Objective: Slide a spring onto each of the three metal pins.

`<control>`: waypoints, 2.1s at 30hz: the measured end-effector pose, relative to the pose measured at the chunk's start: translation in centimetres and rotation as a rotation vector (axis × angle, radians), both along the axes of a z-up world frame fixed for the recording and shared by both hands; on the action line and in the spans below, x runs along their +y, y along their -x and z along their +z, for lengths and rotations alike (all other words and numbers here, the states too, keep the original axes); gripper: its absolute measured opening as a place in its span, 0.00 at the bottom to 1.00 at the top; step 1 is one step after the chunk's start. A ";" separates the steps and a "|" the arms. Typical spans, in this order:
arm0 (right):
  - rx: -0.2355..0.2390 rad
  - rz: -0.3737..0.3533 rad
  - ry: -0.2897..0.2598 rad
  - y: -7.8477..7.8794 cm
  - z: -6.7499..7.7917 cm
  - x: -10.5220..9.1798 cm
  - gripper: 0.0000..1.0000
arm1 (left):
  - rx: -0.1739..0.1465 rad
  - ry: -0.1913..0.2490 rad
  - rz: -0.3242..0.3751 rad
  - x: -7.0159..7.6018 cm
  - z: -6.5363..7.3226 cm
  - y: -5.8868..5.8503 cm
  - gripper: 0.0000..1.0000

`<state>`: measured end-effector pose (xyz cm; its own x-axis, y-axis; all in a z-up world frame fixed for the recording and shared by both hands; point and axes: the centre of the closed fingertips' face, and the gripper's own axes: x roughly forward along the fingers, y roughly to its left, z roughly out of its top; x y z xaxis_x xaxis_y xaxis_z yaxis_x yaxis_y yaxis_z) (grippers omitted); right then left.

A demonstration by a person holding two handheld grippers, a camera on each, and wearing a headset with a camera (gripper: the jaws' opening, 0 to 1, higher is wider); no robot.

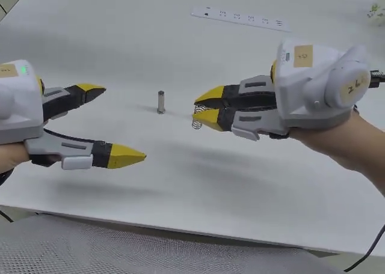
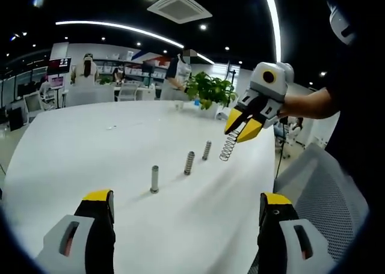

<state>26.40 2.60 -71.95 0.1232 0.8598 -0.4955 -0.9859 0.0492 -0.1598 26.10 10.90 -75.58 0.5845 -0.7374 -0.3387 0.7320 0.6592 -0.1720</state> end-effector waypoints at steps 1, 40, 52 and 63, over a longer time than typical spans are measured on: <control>0.002 0.000 0.001 -0.1 -0.1 0.1 0.07 | -0.001 0.002 0.002 0.0 0.1 0.0 0.98; 0.089 -0.116 -0.107 -6.7 -0.1 5.8 0.07 | 0.012 0.035 0.043 1.1 -0.2 0.2 0.98; 0.143 -0.177 -0.107 -8.2 -1.6 6.3 0.07 | 0.010 0.050 0.045 1.0 -0.1 0.1 0.98; 0.138 -0.182 -0.080 -8.3 -2.3 6.8 0.07 | 0.001 0.053 0.044 0.8 0.0 -0.2 0.98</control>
<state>34.73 9.40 -74.24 0.2161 0.8669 -0.4493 -0.9718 0.2356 -0.0127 26.32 11.72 -75.55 0.6166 -0.7278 -0.3000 0.7023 0.6808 -0.2081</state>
